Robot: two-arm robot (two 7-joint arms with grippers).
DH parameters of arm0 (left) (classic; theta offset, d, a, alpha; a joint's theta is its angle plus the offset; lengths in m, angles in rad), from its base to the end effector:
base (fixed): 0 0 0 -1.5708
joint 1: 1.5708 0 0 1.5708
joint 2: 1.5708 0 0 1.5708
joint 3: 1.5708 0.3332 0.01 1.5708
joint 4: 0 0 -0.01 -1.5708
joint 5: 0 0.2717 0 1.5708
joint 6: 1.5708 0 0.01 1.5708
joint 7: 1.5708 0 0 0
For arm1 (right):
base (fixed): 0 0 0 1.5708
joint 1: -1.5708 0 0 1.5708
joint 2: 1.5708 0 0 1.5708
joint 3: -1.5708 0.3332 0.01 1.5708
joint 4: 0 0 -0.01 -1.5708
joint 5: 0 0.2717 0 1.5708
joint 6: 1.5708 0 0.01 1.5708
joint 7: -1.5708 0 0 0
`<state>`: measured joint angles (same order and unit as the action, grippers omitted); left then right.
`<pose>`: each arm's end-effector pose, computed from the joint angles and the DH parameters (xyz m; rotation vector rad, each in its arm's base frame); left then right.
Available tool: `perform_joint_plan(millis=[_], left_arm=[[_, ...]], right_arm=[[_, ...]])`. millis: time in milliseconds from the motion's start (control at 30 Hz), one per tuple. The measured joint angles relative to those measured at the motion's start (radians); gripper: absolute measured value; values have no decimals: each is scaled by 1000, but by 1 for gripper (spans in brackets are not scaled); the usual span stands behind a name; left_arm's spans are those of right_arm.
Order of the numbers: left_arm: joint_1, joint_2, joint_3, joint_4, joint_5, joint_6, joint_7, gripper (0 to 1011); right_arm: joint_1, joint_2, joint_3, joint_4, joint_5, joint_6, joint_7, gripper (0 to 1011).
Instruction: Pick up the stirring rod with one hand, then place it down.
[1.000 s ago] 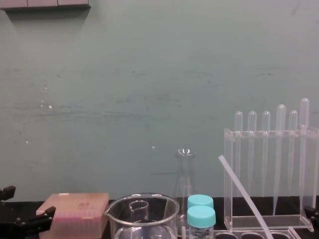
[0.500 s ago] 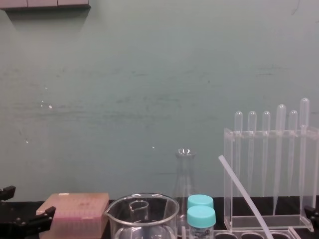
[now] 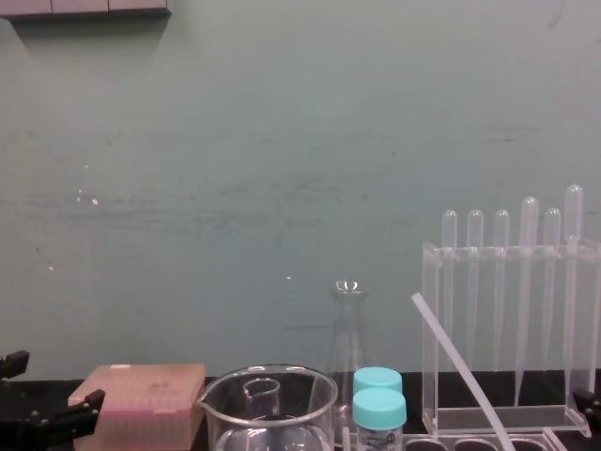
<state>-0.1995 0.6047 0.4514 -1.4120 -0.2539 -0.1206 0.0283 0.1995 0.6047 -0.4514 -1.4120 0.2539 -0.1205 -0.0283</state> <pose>0.3300 0.1170 -0.3300 0.3044 -0.2851 1.2479 0.3301 -0.1170 -0.3300 -0.3045 -0.2850 -1.2480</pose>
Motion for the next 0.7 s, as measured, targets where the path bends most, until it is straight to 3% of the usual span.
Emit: perform_joint_plan(millis=[700], left_arm=[[0, 0, 0, 0, 0, 0, 0, 1000]], right_arm=[[0, 0, 0, 0, 0, 0, 0, 1000]])
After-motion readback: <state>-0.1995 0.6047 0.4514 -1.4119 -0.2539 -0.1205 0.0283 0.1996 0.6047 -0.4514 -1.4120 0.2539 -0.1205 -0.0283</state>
